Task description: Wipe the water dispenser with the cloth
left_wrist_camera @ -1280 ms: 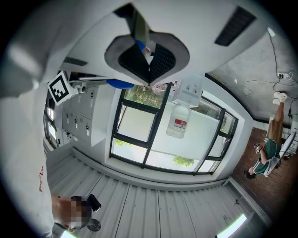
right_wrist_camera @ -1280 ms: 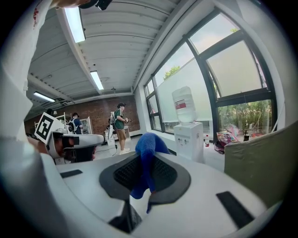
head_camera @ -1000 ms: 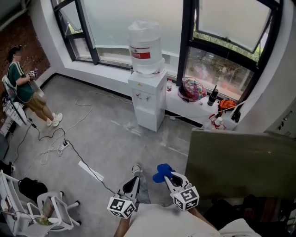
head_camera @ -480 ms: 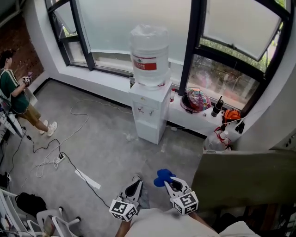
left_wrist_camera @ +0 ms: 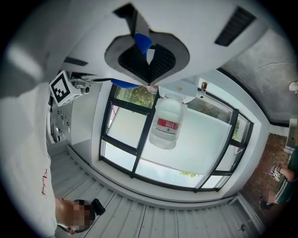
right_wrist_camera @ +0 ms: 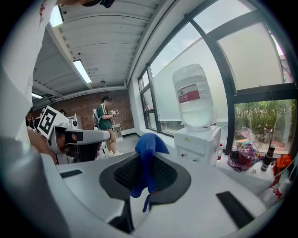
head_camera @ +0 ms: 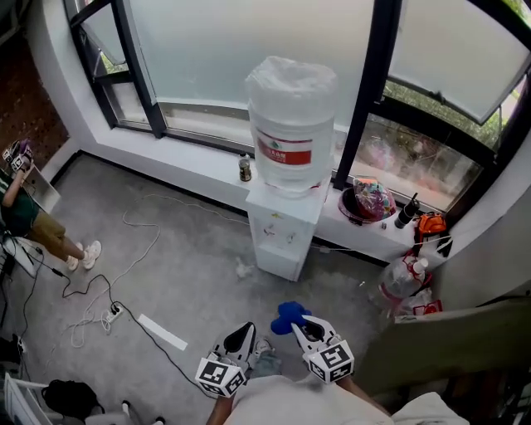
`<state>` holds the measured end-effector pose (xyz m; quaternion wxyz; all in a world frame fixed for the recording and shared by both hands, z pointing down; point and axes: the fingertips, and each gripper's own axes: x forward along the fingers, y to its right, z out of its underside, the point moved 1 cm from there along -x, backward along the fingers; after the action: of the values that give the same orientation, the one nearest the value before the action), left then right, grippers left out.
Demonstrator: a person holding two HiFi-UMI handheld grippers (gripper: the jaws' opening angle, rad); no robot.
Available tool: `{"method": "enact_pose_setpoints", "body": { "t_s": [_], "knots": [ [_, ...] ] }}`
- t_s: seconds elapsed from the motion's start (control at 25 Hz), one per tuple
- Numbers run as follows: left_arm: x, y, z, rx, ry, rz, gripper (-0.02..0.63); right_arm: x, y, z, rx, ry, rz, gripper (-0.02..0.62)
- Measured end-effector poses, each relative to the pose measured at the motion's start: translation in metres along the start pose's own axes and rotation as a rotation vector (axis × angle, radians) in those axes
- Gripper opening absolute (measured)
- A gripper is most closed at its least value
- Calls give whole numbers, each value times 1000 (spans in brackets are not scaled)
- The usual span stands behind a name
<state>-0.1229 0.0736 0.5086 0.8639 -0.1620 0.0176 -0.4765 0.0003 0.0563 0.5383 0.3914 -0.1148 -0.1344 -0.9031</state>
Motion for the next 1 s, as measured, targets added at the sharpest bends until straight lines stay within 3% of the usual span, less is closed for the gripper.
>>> {"method": "enact_pose_setpoints", "body": {
  "t_s": [0.4,0.64,1.0],
  "knots": [
    [72,-116,-82,63,60,48,12,129,47,-90,-51,74,71,54],
    [86,-140,-98,68,87,24,12,161,62,-119,-75,107,71,54],
    [114,-146,-102,34,73,-62,12,181,86,-131,-60,83,-8,54]
  ]
}}
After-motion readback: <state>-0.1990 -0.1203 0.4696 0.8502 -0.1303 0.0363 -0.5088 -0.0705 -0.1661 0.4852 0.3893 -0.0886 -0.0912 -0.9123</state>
